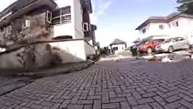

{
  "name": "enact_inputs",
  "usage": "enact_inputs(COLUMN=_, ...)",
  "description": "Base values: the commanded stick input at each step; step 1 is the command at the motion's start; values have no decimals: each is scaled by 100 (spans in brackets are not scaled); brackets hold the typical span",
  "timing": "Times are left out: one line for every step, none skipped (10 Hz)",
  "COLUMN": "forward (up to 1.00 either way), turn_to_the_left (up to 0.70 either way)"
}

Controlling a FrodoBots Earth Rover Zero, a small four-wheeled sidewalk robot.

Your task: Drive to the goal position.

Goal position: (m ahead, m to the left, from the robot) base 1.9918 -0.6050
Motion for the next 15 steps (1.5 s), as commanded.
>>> enact_inputs(forward=69, turn_to_the_left=3)
enact_inputs(forward=69, turn_to_the_left=-4)
enact_inputs(forward=69, turn_to_the_left=-19)
enact_inputs(forward=69, turn_to_the_left=-29)
enact_inputs(forward=69, turn_to_the_left=-31)
enact_inputs(forward=69, turn_to_the_left=-12)
enact_inputs(forward=69, turn_to_the_left=3)
enact_inputs(forward=69, turn_to_the_left=3)
enact_inputs(forward=69, turn_to_the_left=3)
enact_inputs(forward=69, turn_to_the_left=3)
enact_inputs(forward=69, turn_to_the_left=3)
enact_inputs(forward=69, turn_to_the_left=3)
enact_inputs(forward=69, turn_to_the_left=3)
enact_inputs(forward=69, turn_to_the_left=3)
enact_inputs(forward=69, turn_to_the_left=3)
